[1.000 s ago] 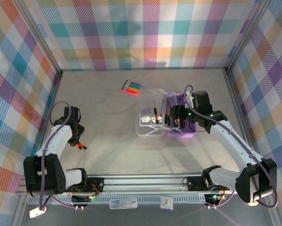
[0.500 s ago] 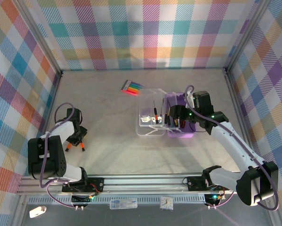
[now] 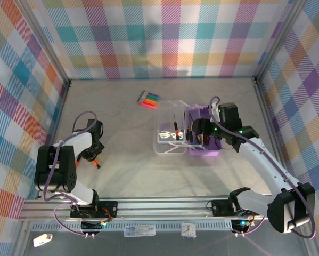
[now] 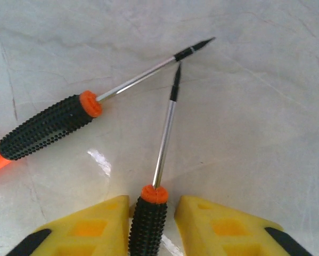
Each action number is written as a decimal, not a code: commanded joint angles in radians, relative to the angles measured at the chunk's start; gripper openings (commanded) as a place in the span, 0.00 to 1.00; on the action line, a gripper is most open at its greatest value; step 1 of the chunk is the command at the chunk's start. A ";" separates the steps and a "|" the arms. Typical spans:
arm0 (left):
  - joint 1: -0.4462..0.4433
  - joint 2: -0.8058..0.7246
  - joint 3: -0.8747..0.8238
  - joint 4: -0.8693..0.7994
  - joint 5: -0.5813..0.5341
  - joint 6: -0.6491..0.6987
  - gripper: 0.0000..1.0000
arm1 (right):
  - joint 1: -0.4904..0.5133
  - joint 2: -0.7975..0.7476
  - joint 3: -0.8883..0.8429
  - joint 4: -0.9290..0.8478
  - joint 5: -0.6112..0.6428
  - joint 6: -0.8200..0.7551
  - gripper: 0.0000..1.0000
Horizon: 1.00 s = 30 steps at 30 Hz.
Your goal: Pack the tool kit
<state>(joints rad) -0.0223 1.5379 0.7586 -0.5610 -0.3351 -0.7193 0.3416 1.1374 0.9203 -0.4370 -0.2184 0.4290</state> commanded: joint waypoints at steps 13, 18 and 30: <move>-0.222 0.096 0.104 0.144 0.231 0.053 0.05 | 0.006 -0.013 0.050 -0.029 0.025 -0.015 0.56; -0.291 0.090 0.160 0.122 0.216 0.079 0.00 | 0.007 -0.019 0.054 -0.042 0.040 -0.015 0.56; -0.414 0.030 0.379 -0.040 0.186 0.143 0.00 | 0.007 -0.012 0.047 -0.045 0.047 -0.004 0.56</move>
<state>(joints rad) -0.4015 1.6127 1.0668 -0.5301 -0.1421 -0.6106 0.3416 1.1355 0.9428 -0.4774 -0.1722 0.4301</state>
